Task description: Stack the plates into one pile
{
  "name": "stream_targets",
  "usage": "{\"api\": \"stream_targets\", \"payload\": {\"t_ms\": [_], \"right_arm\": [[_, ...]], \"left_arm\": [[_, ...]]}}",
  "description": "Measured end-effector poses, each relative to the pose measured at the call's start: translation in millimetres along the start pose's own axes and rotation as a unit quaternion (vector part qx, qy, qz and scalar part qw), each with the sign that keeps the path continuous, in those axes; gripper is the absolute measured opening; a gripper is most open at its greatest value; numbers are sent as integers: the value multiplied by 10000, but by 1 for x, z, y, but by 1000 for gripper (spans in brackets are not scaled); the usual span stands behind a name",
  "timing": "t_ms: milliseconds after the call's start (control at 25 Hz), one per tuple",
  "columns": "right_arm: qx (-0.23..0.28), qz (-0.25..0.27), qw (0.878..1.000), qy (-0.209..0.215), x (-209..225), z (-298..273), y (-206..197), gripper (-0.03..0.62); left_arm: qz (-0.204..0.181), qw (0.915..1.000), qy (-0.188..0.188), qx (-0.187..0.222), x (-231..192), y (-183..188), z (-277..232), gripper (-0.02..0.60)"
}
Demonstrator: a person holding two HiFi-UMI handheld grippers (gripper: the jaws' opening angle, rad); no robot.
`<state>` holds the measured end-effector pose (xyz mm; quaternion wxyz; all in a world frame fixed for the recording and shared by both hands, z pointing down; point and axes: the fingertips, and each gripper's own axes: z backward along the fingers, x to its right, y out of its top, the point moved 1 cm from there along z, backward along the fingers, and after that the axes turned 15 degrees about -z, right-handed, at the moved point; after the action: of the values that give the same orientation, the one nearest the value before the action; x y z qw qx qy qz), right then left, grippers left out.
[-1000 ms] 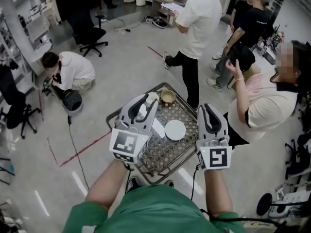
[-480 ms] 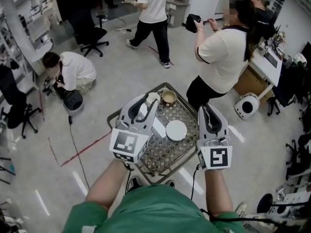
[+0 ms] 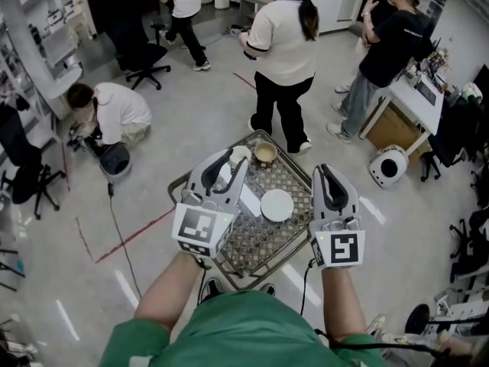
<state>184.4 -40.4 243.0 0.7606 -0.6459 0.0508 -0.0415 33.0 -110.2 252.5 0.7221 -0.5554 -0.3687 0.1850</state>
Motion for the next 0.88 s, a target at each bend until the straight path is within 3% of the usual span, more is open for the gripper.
{"api": "stream_targets", "payload": {"t_ms": [880], "right_arm": [[21,-4,10000,2,-4,2,7,49]], "left_arm": [[128,9998,33,-158,-1,-12,9,126]]}}
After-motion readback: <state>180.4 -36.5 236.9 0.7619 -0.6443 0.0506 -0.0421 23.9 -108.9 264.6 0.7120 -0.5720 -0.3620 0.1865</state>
